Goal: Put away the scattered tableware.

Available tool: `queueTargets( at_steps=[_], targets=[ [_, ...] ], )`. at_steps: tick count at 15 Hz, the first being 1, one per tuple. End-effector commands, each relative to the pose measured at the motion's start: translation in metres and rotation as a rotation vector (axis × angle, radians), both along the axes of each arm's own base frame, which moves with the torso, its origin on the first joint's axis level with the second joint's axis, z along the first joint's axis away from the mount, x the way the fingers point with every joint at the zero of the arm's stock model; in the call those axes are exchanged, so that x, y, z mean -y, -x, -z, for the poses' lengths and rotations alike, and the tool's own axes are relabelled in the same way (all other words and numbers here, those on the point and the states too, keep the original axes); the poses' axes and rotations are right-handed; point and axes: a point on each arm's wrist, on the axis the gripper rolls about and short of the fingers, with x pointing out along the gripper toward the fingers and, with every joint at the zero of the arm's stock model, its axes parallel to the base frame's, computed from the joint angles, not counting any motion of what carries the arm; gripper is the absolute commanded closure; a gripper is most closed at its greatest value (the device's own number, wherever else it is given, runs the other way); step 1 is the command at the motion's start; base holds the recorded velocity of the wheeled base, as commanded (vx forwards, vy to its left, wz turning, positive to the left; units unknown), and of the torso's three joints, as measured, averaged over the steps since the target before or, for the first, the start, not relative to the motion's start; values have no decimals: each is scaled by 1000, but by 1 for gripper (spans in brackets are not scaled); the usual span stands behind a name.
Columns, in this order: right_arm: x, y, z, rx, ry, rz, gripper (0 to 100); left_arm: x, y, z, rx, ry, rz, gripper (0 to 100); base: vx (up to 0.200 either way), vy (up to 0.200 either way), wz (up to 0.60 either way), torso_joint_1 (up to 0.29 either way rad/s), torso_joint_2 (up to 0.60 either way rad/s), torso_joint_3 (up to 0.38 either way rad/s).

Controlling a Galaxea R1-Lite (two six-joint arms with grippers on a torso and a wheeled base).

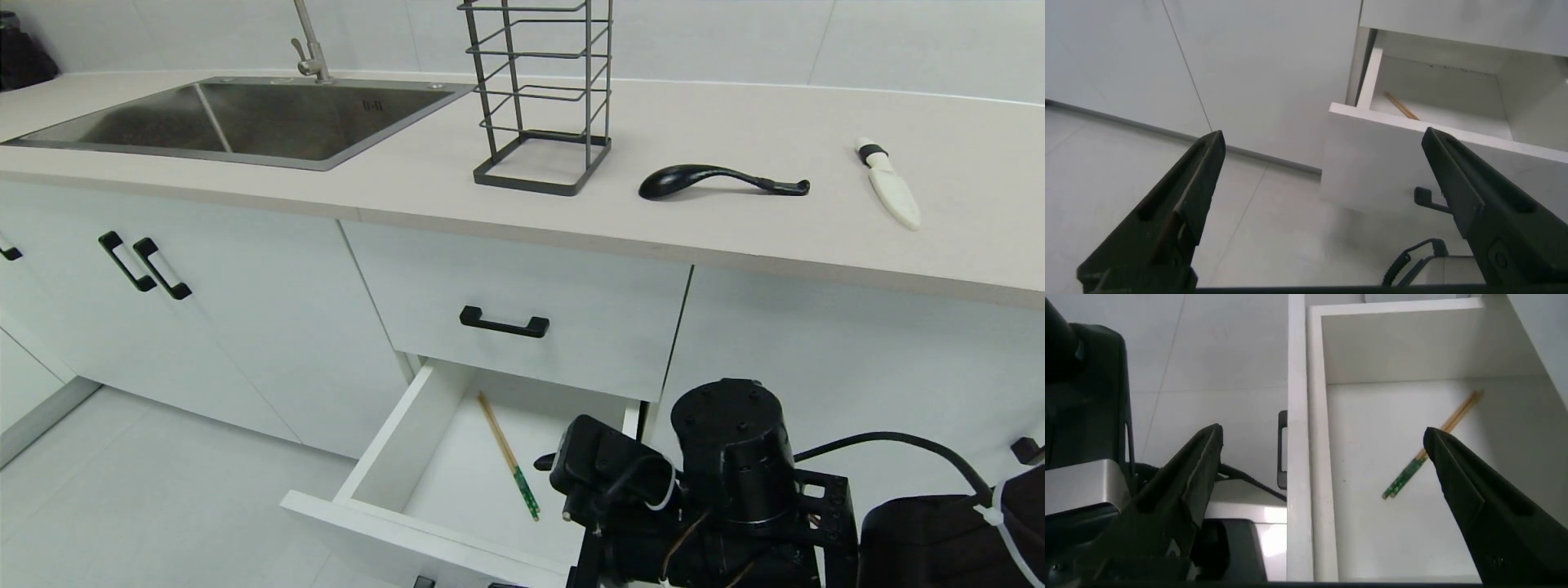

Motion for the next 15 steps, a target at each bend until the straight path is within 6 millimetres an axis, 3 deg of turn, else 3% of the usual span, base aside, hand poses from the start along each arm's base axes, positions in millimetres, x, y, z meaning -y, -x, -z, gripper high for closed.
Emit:
queueTargets(
  at_steps=[1, 9, 13, 15],
  targets=[
    [-3, -1, -5, 3, -4, -5, 0, 0, 0, 0, 0, 1, -1, 0, 0, 0, 0, 0, 0, 0],
    [-21, -1, -35, -17, 32, -34, 0, 0, 0, 0, 0, 1, -1, 0, 0, 0, 0, 223, -403, -173],
    [-25, -1, -40, -34, 59, -41, 0, 0, 0, 0, 0, 0, -1, 0, 0, 0, 0, 123, -484, -222],
    [-25, -1, -40, -38, 63, -42, 0, 0, 0, 0, 0, 1, -1, 0, 0, 0, 0, 383, -495, -224]
  ],
)
